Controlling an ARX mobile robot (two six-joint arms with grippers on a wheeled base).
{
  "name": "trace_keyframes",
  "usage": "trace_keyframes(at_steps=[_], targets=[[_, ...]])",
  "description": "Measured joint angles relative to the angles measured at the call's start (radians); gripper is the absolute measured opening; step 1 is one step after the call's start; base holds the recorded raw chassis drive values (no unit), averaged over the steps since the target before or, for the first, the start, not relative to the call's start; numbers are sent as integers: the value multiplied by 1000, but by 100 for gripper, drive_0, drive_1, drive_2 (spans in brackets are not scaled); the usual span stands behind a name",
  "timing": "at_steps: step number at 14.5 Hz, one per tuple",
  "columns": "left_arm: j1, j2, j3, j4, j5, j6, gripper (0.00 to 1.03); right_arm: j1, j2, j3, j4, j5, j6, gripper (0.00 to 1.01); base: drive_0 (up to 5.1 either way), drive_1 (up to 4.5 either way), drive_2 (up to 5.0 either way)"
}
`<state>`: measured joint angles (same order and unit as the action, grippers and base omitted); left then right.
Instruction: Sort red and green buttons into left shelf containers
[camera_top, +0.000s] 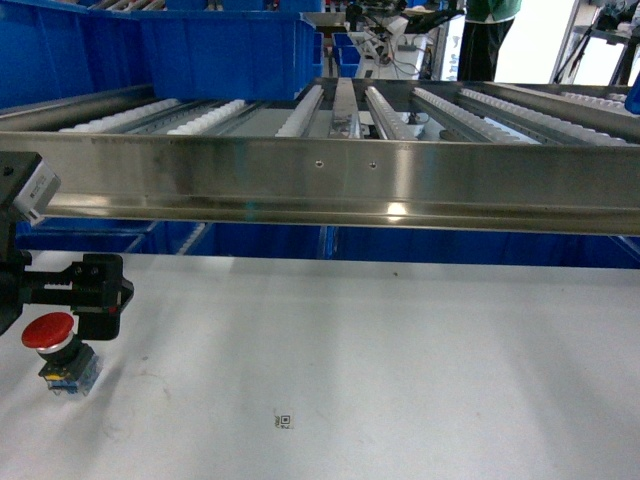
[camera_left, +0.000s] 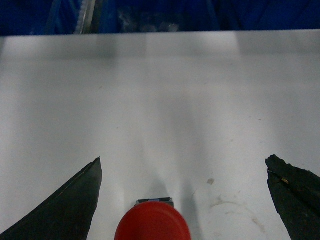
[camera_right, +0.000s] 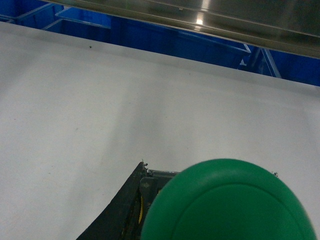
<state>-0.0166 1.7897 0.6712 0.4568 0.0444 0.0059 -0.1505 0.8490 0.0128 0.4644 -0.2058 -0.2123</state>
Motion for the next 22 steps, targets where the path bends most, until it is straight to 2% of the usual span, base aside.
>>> trace_keyframes(at_steps=[2,7,10,12,15,16,19,22], targets=[[-1,36,4,-2,-35,-16,98,0,0,0,0,0,0,35,0,0,0],[-13,116,45,-28,-21,-51,98,0,0,0,0,0,0,35,0,0,0],[-8,140,57,-26,-32,-55,98,0,0,0,0,0,0,35,0,0,0],[-6,147,60,-31,-45,-63,70,0,0,0,0,0,0,35,0,0,0],[-12,147,60,-41,-45,-79,37,0,0,0,0,0,0,35,0,0,0],[-19,147,60,-46,-45,-85,32,0,0,0,0,0,0,35,0,0,0],[-27,135,44,-51,-41,-93,32,0,0,0,0,0,0,35,0,0,0],[-27,23,4,-72,6,-102,32,0,0,0,0,0,0,35,0,0,0]])
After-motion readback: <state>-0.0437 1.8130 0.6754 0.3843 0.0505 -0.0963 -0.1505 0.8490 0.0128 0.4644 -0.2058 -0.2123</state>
